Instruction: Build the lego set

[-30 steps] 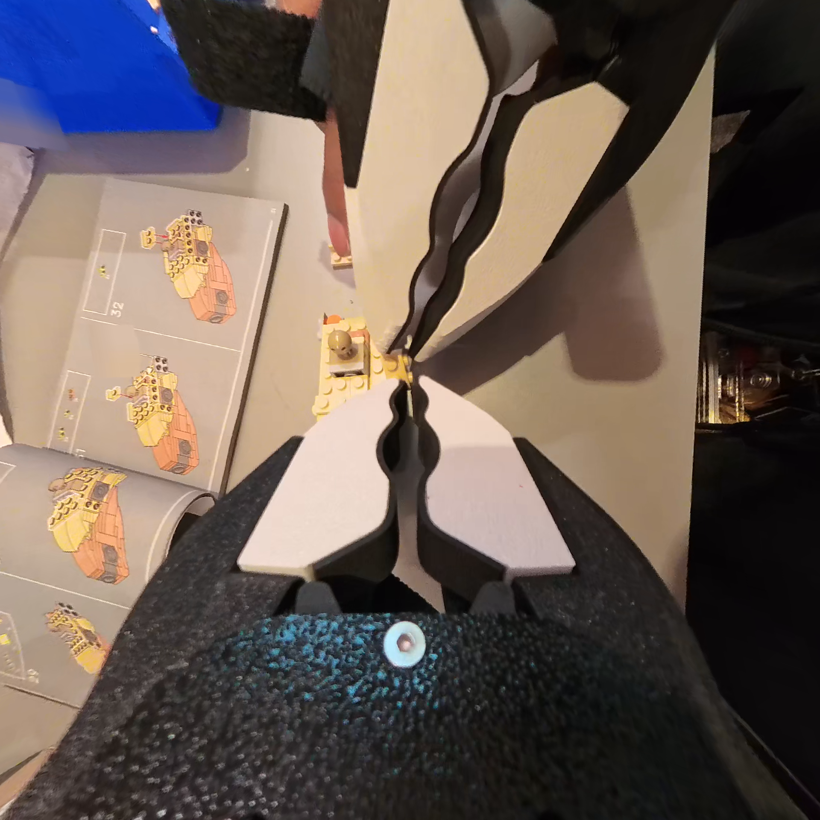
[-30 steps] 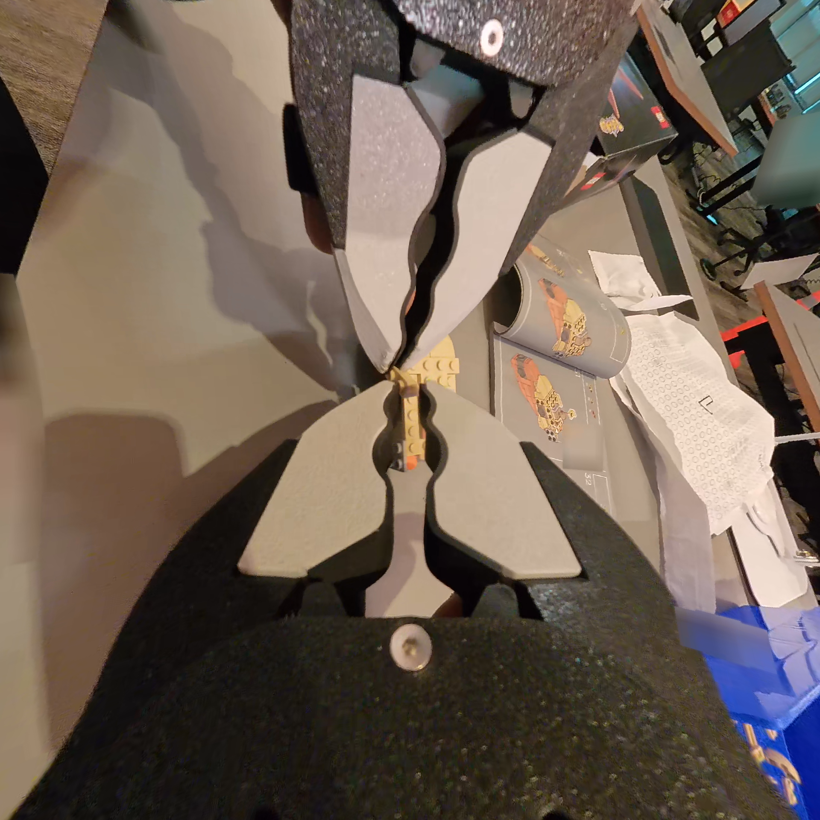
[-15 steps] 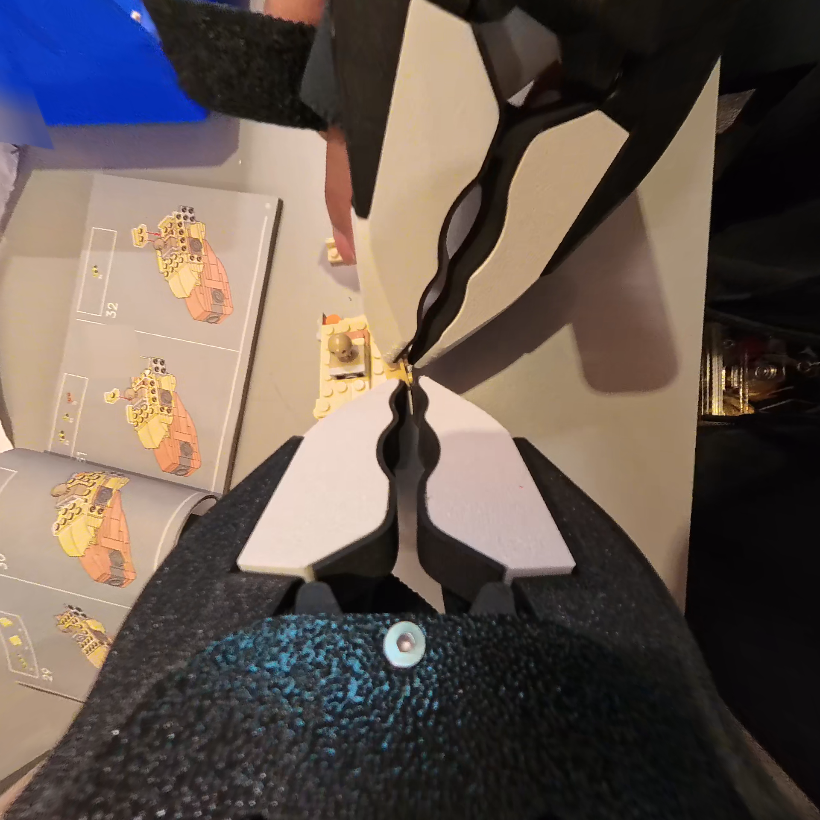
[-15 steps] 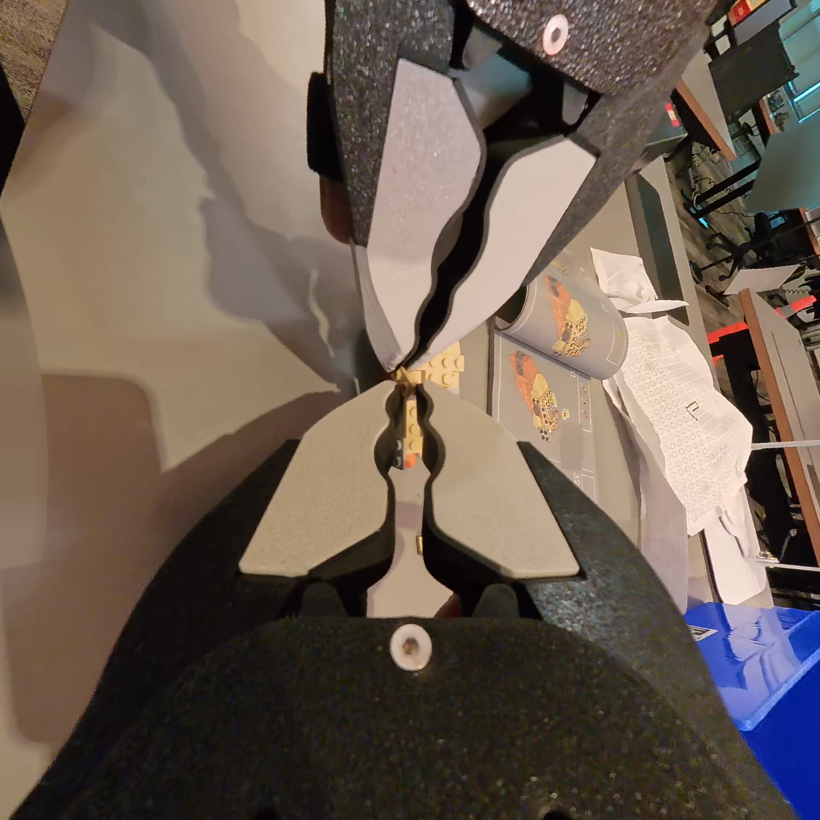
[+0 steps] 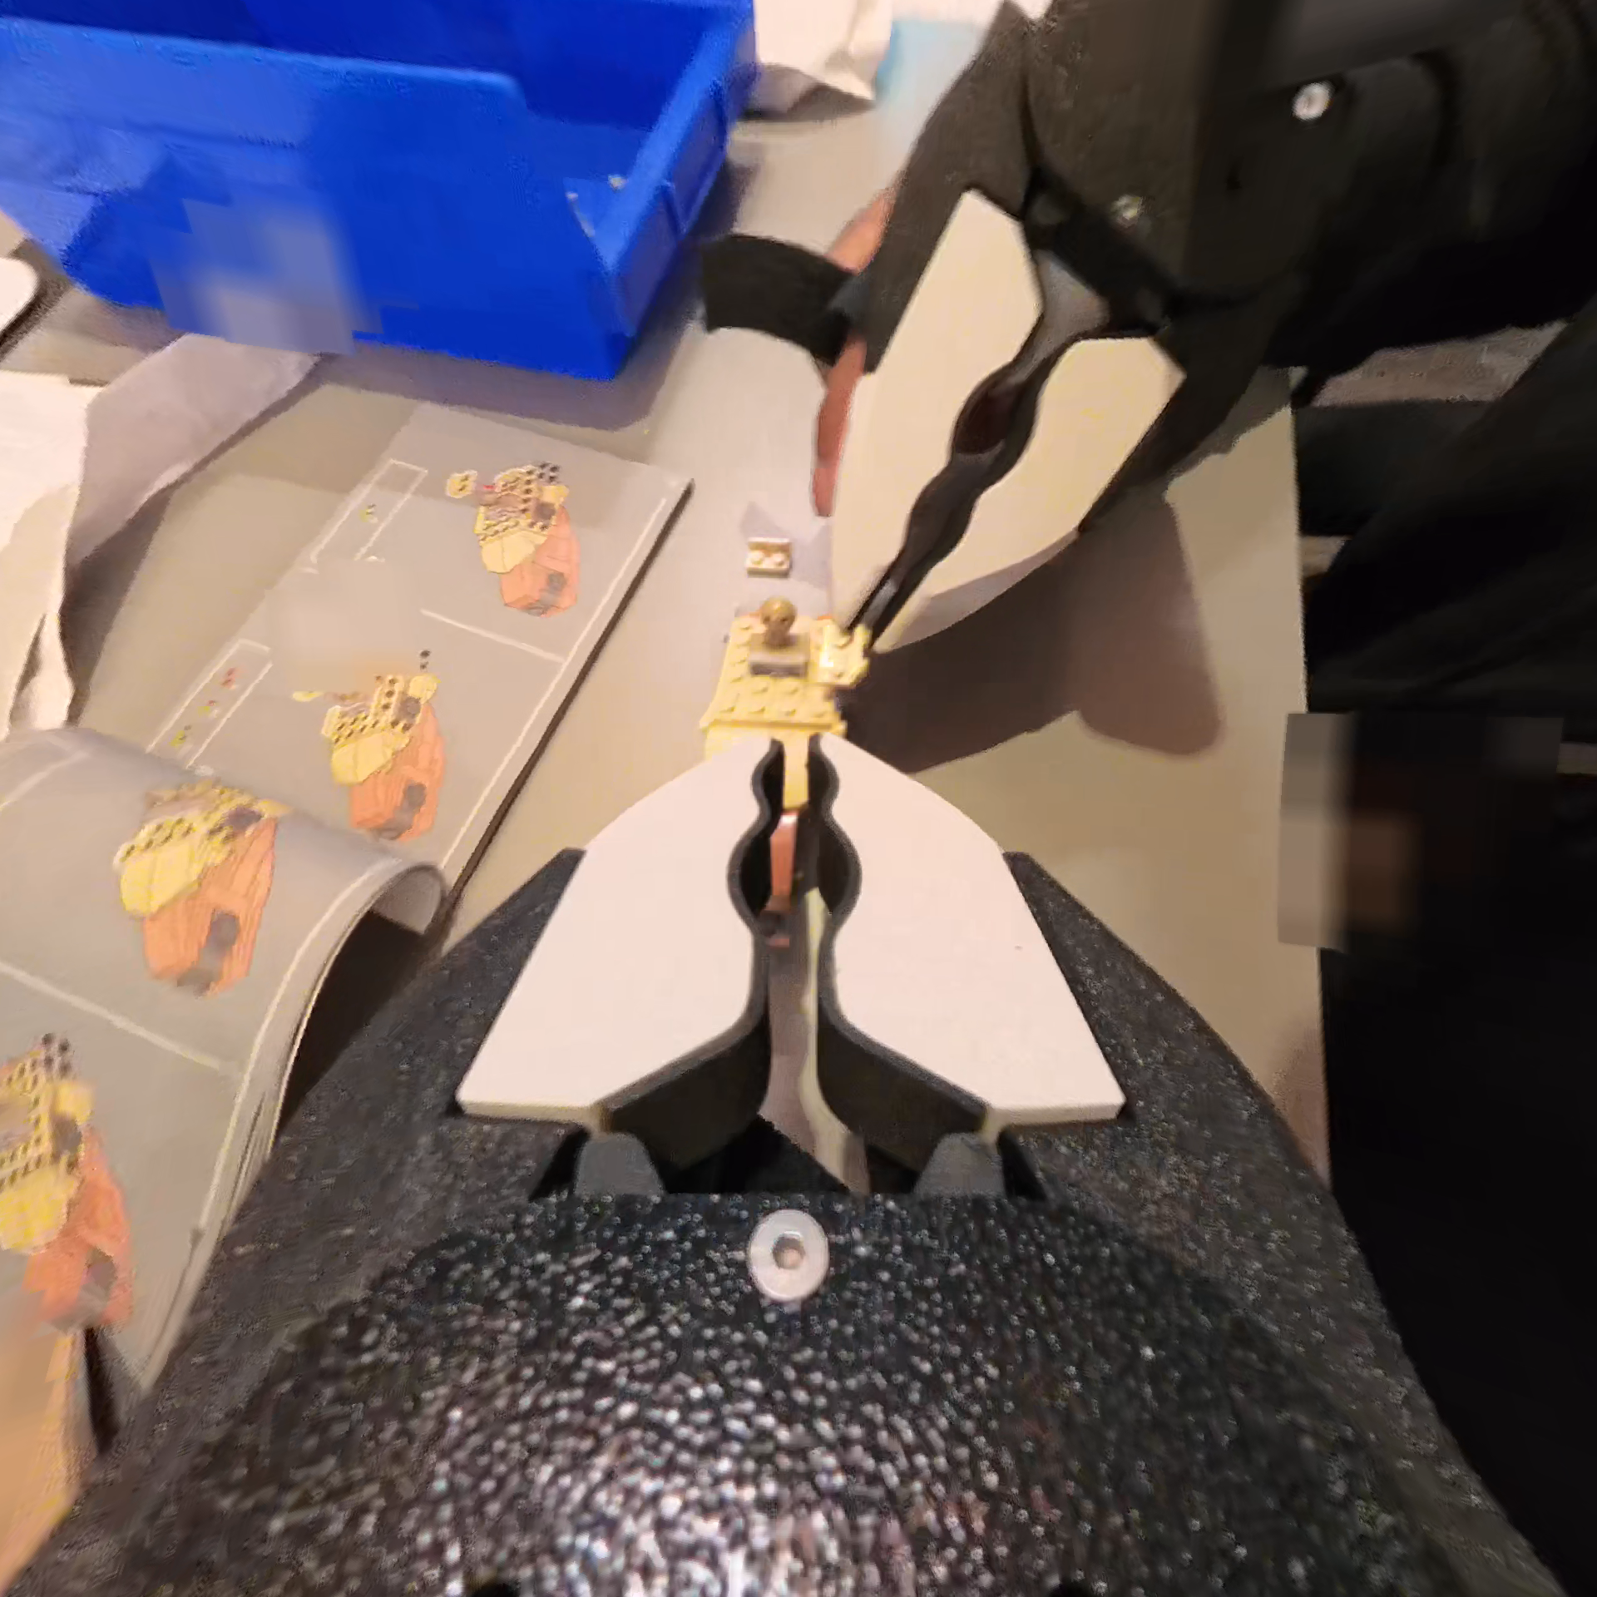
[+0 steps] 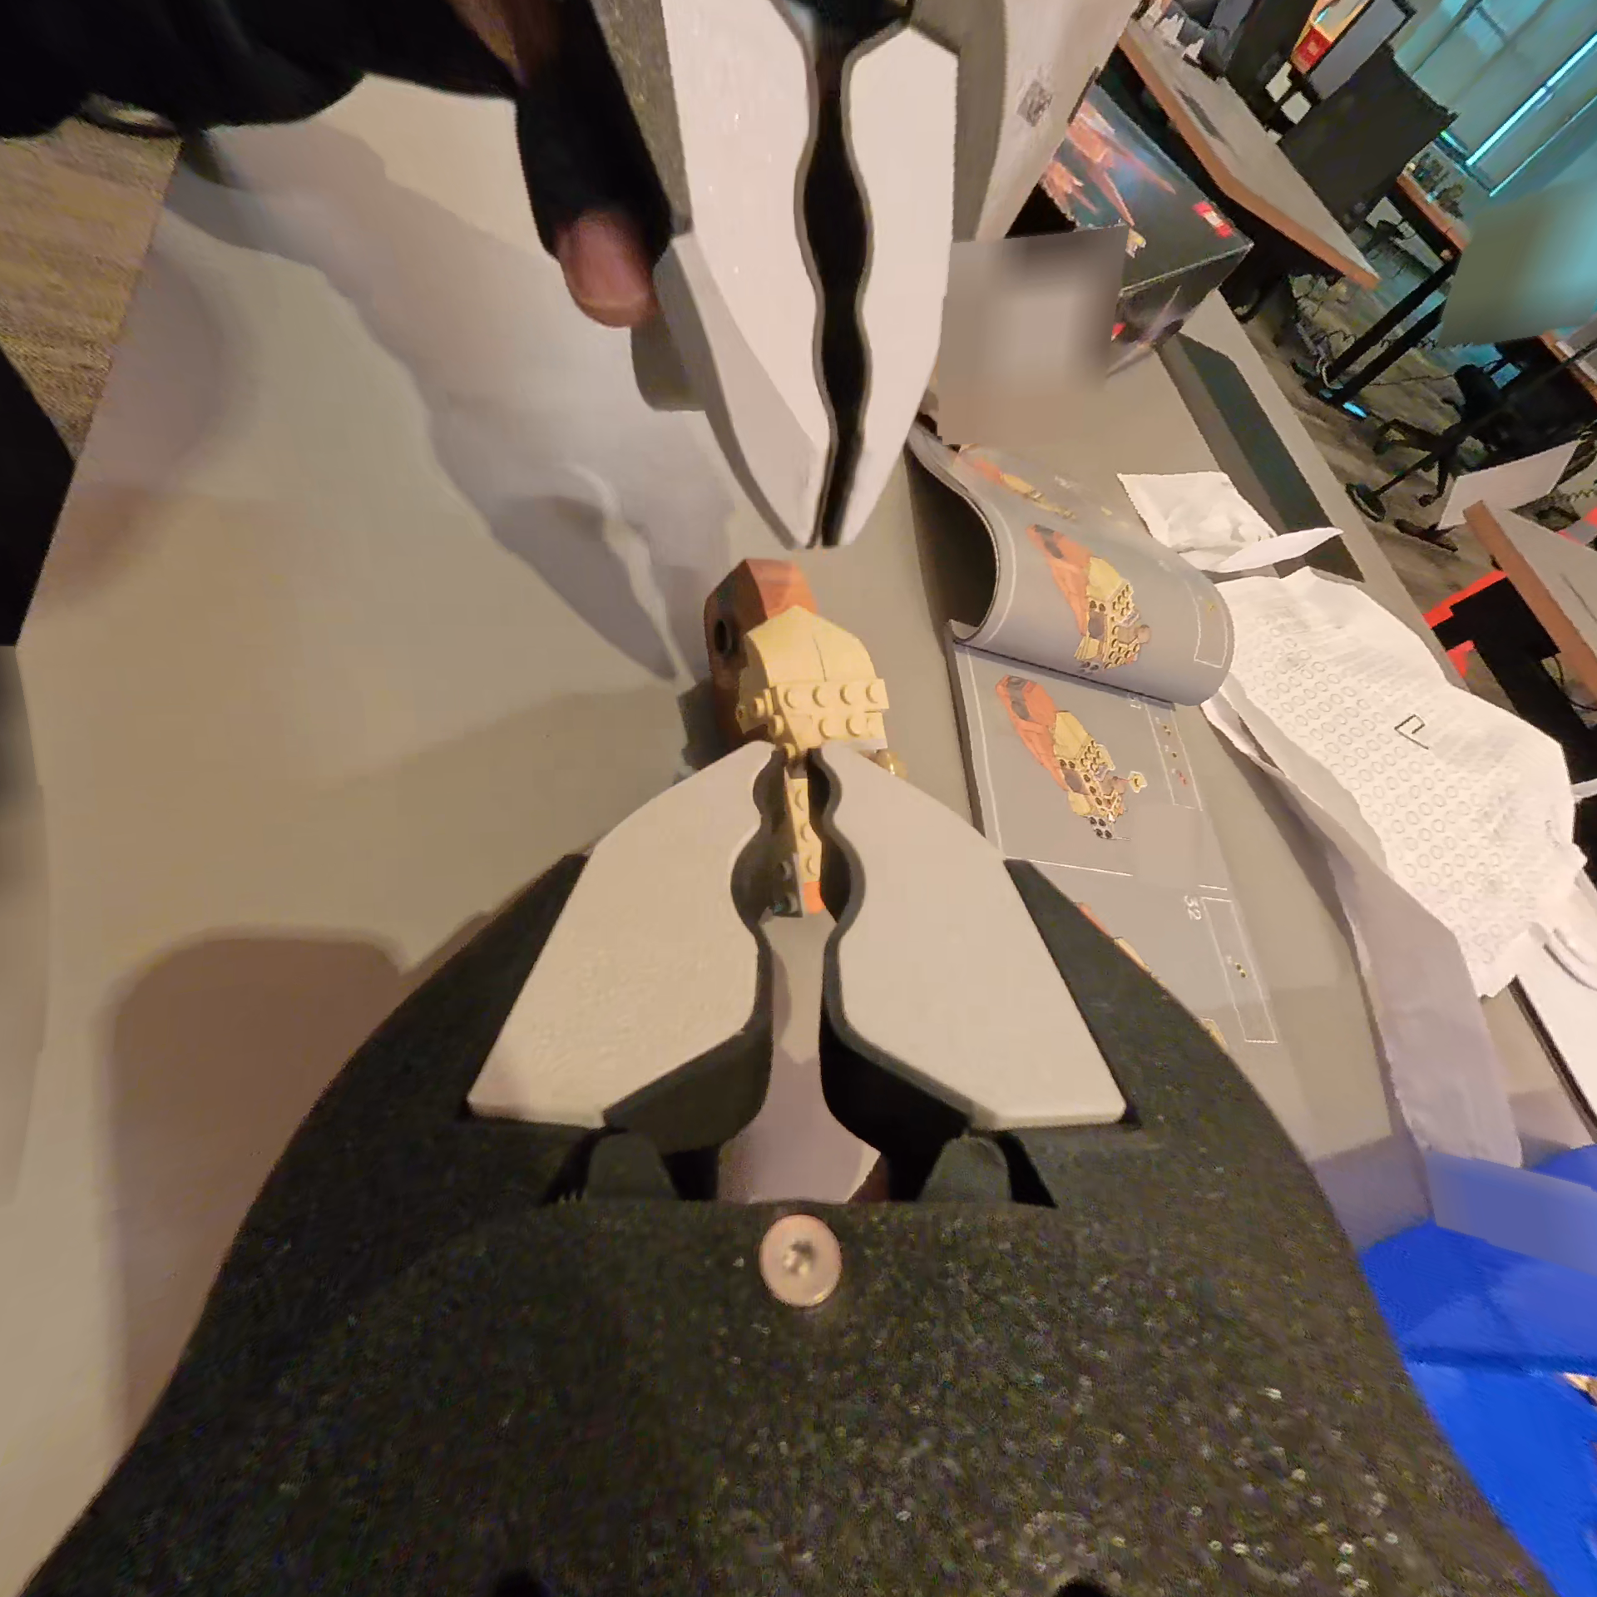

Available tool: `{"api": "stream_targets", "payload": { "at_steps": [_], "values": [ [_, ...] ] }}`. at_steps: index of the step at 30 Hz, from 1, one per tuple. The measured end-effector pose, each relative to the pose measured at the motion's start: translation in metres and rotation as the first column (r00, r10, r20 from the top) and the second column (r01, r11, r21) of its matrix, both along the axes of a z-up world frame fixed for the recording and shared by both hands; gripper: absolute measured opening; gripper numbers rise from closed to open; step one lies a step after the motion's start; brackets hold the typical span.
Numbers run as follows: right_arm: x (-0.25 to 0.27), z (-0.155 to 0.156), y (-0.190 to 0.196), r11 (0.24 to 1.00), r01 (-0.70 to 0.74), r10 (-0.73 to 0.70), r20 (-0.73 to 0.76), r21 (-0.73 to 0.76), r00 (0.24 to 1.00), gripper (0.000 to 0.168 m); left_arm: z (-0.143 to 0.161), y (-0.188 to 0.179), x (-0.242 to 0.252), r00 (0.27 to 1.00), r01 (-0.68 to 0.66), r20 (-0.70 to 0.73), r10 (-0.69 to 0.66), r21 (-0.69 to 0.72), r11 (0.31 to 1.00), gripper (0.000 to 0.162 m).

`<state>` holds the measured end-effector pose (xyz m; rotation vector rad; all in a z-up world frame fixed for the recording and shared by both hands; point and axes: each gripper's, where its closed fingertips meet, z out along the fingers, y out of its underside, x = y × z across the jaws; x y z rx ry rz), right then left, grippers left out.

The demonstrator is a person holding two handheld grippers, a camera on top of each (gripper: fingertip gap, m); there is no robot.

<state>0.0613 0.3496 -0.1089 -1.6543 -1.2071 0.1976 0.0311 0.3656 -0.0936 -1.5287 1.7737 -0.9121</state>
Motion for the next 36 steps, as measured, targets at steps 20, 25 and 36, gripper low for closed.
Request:
{"api": "stream_targets", "payload": {
  "at_steps": [20,25,36],
  "values": [
    [-0.001,-0.012,0.005,0.999,0.025,-0.024,0.041,-0.028,0.999,0.003,-0.050,0.011,0.001,0.997,0.070,-0.041,-0.068,0.040,0.997,0.043],
    [0.000,-0.012,0.005,0.997,0.043,-0.040,0.057,-0.062,0.998,0.003,-0.053,0.010,0.003,0.997,0.067,-0.043,-0.066,0.041,0.997,0.039],
    [0.003,-0.015,0.006,0.975,0.084,-0.056,0.138,-0.207,0.989,0.003,-0.053,0.010,0.005,0.997,0.072,-0.043,-0.069,0.090,0.993,0.019]
  ]
}}
